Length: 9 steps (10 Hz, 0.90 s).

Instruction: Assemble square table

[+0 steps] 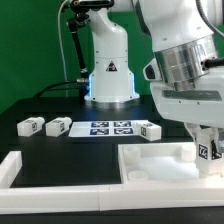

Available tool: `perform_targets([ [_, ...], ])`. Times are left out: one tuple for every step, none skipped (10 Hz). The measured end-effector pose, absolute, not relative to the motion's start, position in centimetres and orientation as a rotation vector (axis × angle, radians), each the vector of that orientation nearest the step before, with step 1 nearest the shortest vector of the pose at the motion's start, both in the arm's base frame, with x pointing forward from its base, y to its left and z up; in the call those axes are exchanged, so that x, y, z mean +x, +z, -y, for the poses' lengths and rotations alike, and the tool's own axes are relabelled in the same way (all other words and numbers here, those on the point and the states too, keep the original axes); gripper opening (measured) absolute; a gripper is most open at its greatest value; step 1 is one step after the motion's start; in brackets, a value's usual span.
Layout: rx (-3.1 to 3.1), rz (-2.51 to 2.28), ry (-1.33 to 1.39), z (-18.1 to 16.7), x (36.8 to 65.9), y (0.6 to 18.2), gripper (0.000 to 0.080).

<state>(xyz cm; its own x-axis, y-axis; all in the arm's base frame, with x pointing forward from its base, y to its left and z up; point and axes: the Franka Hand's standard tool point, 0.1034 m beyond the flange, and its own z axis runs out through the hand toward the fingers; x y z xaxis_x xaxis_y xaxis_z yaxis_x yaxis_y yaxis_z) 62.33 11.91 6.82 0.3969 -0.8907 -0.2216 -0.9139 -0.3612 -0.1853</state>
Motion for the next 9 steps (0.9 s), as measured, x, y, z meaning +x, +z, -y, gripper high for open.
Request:
perform_targets([
  [-2.43,-1.503,0.105,-11.98,62.32,6.83,0.0297],
  [-2.586,-1.25,0.047,-11.95,62.46,6.97,0.0524],
  [-2.703,-1.009,-0.001,-11.81,62.71,7.16,0.0524],
  [-2.754,-0.866,-0.022,-11.82,62.75,7.18,0.061],
  [-2.78,-0.78,-0.032,-11.81,62.71,7.11,0.0641],
  [-2.809,-0.677,-0.046,-11.78,62.71,7.1,0.0647],
  [-2.836,-0.559,-0.061,-11.75,62.71,7.09,0.0647],
  [-2.886,-0.352,-0.087,-11.68,62.69,7.06,0.0647],
  [-2.948,-0.041,-0.122,-11.77,62.67,7.12,0.0649],
])
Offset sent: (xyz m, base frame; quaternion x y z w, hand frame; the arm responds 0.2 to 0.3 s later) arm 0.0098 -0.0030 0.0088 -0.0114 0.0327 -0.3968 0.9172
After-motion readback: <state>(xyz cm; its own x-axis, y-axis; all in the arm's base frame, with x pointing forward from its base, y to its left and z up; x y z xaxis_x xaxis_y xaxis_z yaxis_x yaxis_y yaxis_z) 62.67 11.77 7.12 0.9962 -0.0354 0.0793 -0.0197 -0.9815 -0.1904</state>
